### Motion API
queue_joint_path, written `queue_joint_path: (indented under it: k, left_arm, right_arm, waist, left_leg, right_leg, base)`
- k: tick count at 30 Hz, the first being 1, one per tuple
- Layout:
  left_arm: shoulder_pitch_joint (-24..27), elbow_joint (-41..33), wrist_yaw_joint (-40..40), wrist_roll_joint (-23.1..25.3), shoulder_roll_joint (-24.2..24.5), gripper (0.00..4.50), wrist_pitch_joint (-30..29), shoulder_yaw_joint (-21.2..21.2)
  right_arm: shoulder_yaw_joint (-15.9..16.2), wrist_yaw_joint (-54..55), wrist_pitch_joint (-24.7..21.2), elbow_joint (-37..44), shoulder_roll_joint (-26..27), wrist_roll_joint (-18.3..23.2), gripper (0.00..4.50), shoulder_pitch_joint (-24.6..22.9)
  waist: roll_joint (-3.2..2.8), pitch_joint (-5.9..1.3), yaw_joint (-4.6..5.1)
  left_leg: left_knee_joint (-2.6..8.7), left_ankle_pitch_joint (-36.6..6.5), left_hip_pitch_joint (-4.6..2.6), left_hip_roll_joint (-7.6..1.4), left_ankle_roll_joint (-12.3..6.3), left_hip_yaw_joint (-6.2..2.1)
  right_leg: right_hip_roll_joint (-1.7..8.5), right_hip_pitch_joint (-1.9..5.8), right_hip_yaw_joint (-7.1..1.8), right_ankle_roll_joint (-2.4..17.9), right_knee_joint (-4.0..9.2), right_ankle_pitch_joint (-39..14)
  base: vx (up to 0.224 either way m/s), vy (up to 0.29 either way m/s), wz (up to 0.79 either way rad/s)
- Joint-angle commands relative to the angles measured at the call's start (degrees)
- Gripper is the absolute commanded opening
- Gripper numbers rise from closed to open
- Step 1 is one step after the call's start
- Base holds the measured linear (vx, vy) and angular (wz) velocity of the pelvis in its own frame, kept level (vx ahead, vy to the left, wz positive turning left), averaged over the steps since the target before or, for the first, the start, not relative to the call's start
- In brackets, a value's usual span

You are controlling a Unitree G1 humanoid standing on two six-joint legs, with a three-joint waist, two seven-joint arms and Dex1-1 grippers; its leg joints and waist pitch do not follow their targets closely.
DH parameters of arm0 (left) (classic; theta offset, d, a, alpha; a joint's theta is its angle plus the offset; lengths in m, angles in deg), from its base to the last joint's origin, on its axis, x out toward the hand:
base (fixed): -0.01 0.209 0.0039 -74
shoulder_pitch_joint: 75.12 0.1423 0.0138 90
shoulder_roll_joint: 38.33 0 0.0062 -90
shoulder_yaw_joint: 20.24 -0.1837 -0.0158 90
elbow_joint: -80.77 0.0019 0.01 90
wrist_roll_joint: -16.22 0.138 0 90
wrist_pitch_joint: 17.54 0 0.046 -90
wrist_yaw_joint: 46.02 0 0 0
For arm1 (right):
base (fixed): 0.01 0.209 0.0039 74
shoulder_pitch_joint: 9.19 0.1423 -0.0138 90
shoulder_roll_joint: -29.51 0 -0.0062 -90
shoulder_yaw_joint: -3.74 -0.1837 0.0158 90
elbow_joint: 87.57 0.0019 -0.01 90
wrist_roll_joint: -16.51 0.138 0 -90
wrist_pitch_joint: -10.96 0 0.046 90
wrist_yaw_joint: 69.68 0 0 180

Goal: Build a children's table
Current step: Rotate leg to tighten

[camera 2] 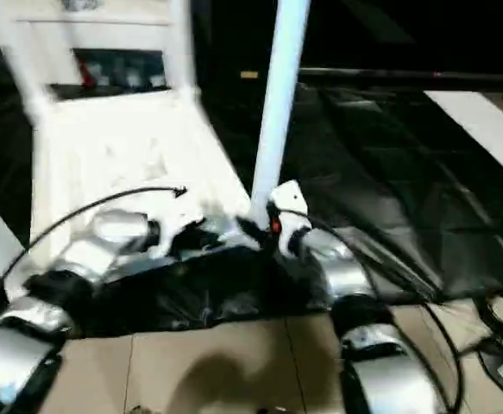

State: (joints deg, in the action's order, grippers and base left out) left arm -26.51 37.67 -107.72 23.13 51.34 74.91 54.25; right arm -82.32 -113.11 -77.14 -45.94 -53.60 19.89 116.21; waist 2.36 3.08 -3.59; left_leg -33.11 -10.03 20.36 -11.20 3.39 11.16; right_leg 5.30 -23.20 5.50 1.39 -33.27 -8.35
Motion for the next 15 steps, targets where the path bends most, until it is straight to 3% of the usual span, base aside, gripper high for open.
queue_joint_path:
  k: [1, 5, 8, 9, 10, 15]
  left_arm:
    - [-0.5, -2.7, -4.1, -1.0, -0.7, 0.0, 2.6, -2.0]
    - [-0.4, -2.7, -7.7, -1.5, 1.0, 0.0, 3.2, -2.2]
    - [-0.5, -2.6, -9.8, -1.8, 2.0, 0.0, 3.4, -2.3]
    - [-0.5, -2.6, -9.8, -1.8, 2.0, 0.0, 3.4, -2.3]
    - [-0.5, -2.5, -10.0, -1.8, 2.2, 0.0, 3.4, -2.3]
    - [-1.0, -1.5, -11.4, -1.7, 2.8, 0.0, 3.9, -2.2]
  right_arm:
    - [3.4, -7.2, -1.2, 0.9, -0.5, -0.1, 3.1, -1.0]
    - [5.1, -15.4, -1.2, 3.1, -3.1, 0.5, 3.1, -2.1]
    - [7.3, -22.4, -2.5, 6.0, -5.2, 1.6, 3.1, -3.5]
    - [7.3, -22.4, -2.5, 6.0, -5.2, 1.6, 3.1, -3.5]
    - [7.6, -23.4, -2.7, 6.4, -5.4, 1.8, 2.84, -3.7]
    - [10.0, -30.1, -3.5, 9.6, -6.7, 2.3, 2.53, -5.3]
  waist:
    - [-0.6, -3.98, -0.41]
    - [-0.41, -4.11, -1.1]
    - [-0.47, -3.91, -1.88]
    - [-0.1, -3.85, -2.12]
    - [-0.32, -3.75, -2.23]
    - [-0.14, -3.64, -2.78]
  left_leg:
    - [3.88, -14.4, -0.75, -2.58, -2.45, -0.72]
    - [3.62, -11.3, -0.47, -2.81, -3.71, -0.52]
    - [3.74, -12.7, -0.75, -2.87, -2.96, -0.45]
    - [3.75, -13.4, -0.78, -2.87, -2.79, -0.44]
    - [3.88, -14.3, -0.93, -3.03, -2.3, -0.43]
    - [4.03, -15.9, -1.17, -3.08, -1.23, -0.46]
  right_leg:
    - [3.45, 2.74, -3.08, 14.0, 2.92, -10.9]
    - [3.52, 3.09, -3.04, 14.8, 2.26, -7.1]
    - [3.82, 2.88, -3.08, 14.3, 2.69, -11.0]
    - [3.75, 2.94, -3.09, 13.5, 2.82, -12.9]
    - [3.91, 2.61, -3.16, 13.1, 3.08, -14.6]
    - [3.96, 2.36, -3.21, 11.6, 3.5, -18.2]
  base:
    - [0.058, -0.003, 0.06]
    - [0.0, 0.0, 0.0]
    - [0.0, 0.0, 0.0]
    - [0.0, 0.0, 0.0]
    - [0.0, 0.0, 0.0]
    - [0.0, 0.0, 0.0]
